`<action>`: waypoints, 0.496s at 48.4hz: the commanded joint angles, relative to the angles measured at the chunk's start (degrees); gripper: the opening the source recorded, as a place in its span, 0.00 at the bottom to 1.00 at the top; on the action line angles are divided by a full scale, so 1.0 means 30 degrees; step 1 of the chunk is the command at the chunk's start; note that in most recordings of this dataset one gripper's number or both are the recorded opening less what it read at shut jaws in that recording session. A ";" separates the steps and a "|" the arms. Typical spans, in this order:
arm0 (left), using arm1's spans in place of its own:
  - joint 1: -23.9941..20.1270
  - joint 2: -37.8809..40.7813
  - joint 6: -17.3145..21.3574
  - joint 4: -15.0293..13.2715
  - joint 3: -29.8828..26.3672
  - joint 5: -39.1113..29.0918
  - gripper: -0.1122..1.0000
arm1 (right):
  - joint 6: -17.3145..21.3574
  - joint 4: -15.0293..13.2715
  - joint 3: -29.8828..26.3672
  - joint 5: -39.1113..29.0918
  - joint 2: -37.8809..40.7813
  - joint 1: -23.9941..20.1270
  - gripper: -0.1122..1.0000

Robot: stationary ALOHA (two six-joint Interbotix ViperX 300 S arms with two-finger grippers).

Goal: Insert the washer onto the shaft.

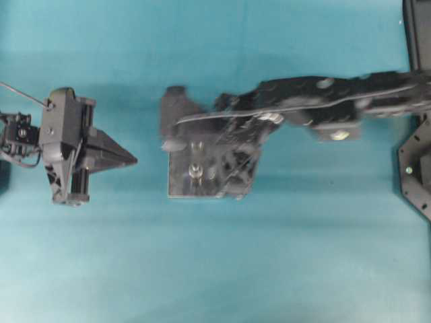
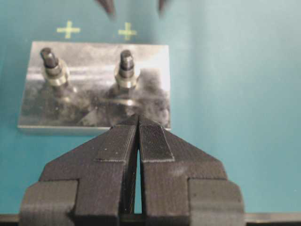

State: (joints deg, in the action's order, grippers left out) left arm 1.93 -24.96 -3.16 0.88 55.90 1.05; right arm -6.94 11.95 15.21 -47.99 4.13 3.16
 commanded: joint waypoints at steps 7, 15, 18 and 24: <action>0.0029 -0.0234 0.0088 0.0059 -0.0146 0.0410 0.10 | 0.0293 0.0000 0.1875 0.2813 -0.3018 0.0029 0.63; 0.0029 -0.0234 0.0059 0.0059 -0.0059 0.0469 0.10 | 0.0820 0.0000 0.3252 0.5186 -0.4072 0.0059 0.63; 0.0029 -0.0264 0.0029 0.0059 0.0000 0.0469 0.10 | 0.0879 0.0000 0.3750 0.5625 -0.4248 0.0029 0.63; 0.0029 -0.0264 0.0029 0.0029 0.0000 0.0469 0.10 | 0.1201 0.0000 0.4424 0.6006 -0.4453 0.0059 0.63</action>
State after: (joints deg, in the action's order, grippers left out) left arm 2.02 -25.05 -2.99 0.88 56.51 1.93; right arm -4.22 11.87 28.39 -30.94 -7.38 3.25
